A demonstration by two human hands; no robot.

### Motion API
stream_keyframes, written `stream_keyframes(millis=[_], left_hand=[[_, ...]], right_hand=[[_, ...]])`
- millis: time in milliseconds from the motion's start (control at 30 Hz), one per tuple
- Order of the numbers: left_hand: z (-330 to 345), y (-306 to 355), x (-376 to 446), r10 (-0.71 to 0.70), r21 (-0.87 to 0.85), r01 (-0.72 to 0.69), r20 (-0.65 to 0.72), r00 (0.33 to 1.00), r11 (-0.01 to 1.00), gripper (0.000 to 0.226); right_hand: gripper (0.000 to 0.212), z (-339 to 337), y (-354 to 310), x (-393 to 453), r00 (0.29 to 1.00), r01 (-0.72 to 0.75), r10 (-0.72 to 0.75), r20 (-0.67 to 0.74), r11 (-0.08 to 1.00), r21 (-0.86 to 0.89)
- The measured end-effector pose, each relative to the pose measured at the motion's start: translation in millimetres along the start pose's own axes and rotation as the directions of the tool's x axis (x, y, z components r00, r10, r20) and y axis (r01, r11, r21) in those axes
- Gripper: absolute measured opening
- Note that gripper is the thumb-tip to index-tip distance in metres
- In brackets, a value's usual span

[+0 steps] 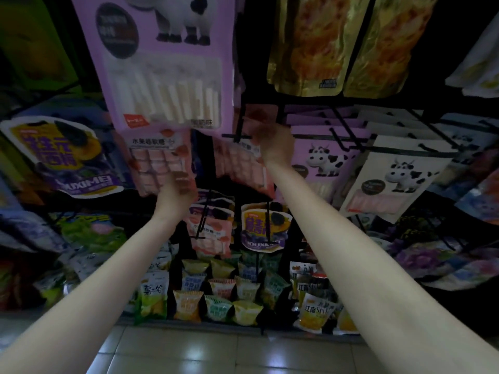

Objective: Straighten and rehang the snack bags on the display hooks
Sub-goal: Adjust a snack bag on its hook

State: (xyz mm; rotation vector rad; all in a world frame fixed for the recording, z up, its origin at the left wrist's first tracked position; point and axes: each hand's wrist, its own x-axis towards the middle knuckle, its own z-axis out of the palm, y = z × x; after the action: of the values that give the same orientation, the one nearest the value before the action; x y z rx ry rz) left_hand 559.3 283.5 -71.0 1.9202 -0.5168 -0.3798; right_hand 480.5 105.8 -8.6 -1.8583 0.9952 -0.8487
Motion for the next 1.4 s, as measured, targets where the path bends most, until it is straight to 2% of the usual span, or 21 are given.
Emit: stream_keyframes(millis=[67, 133, 167, 200, 267, 333, 467, 567, 700, 833, 867, 933, 1000, 1133, 1200, 1300, 1400], left_hand=[[-2.6, -20.3, -10.8, -0.028, 0.059, 0.025, 0.051, 0.998, 0.998, 0.032], [-1.8, -40.9, -21.8, -0.002, 0.148, -0.014, 0.107, 0.994, 0.989, 0.040], [-0.6, -50.6, -26.2, 0.010, 0.205, -0.039, 0.142, 0.990, 0.978, 0.040], [1.2, -59.9, -29.7, 0.009, 0.274, -0.060, 0.183, 0.983, 0.960, 0.041], [6.0, -78.7, -36.4, -0.005, 0.416, -0.119, 0.287, 0.958, 0.902, 0.047], [9.4, -97.1, -40.4, -0.009, 0.513, -0.223, 0.412, 0.911, 0.829, 0.055], [11.1, -125.5, -39.6, -0.045, 0.654, -0.414, 0.565, 0.824, 0.633, 0.065], [7.8, -134.1, -43.3, -0.032, 0.694, -0.412, 0.530, 0.847, 0.591, 0.064], [-11.3, -138.5, -58.1, -0.049, 0.689, -0.281, 0.418, 0.907, 0.668, 0.059], [-31.3, -146.9, -68.9, -0.026, 0.686, -0.288, 0.408, 0.913, 0.668, 0.055], [-35.1, -148.7, -68.6, -0.011, 0.679, -0.277, 0.388, 0.922, 0.680, 0.054], [-38.9, -149.2, -65.4, 0.006, 0.664, -0.251, 0.348, 0.938, 0.704, 0.054], [-37.7, -143.0, -61.6, 0.012, 0.649, -0.255, 0.354, 0.935, 0.717, 0.054], [-20.7, -117.1, -51.2, 0.120, 0.547, -0.346, 0.406, 0.906, 0.762, 0.053], [-8.9, -100.7, -46.8, 0.175, 0.481, -0.405, 0.453, 0.874, 0.777, 0.053], [9.6, -69.0, -45.3, 0.231, 0.442, -0.486, 0.513, 0.826, 0.754, 0.039], [18.3, -31.9, -42.8, 0.246, 0.307, -0.384, 0.406, 0.880, 0.870, 0.013]], right_hand=[[0.030, -4.1, 9.6, -19.2, 0.984, 0.161, -0.167, -0.067, 0.983, -0.090], [0.031, -7.7, 29.3, -57.2, 0.934, 0.315, -0.327, -0.145, 0.944, -0.100], [0.030, -7.5, 43.5, -77.6, 0.919, 0.368, -0.376, -0.117, 0.926, -0.084], [0.031, -5.2, 59.0, -95.7, 0.924, 0.378, -0.381, -0.021, 0.922, -0.077], [0.036, 9.8, 95.3, -113.7, 0.937, 0.282, -0.240, 0.254, 0.948, -0.146], [0.042, 30.9, 122.0, -113.5, 0.909, 0.169, -0.055, 0.413, 0.955, -0.245], [0.049, 68.0, 139.5, -96.0, 0.844, 0.156, 0.021, 0.536, 0.946, -0.284], [0.056, 95.4, 152.2, -75.9, 0.794, 0.161, 0.086, 0.602, 0.925, -0.345], [0.046, 128.4, 171.7, -59.4, 0.689, 0.136, 0.234, 0.686, 0.888, -0.440], [0.023, 141.5, 183.9, -67.3, 0.715, 0.167, 0.169, 0.678, 0.901, -0.401], [0.025, 140.7, 185.7, -73.4, 0.722, 0.203, 0.125, 0.681, 0.902, -0.380], [0.035, 131.3, 184.3, -88.4, 0.697, 0.274, 0.070, 0.714, 0.894, -0.355], [0.026, 113.2, 177.3, -98.6, 0.658, 0.301, 0.062, 0.750, 0.892, -0.337], [0.028, 58.3, 151.0, -97.6, 0.538, 0.400, 0.079, 0.839, 0.853, -0.337], [0.022, 26.9, 132.4, -93.6, 0.517, 0.438, 0.079, 0.852, 0.831, -0.343], [0.017, -19.3, 102.4, -87.4, 0.538, 0.460, 0.029, 0.843, 0.827, -0.322], [0.019, -58.0, 73.8, -77.2, 0.654, 0.458, -0.118, 0.748, 0.848, -0.267]])
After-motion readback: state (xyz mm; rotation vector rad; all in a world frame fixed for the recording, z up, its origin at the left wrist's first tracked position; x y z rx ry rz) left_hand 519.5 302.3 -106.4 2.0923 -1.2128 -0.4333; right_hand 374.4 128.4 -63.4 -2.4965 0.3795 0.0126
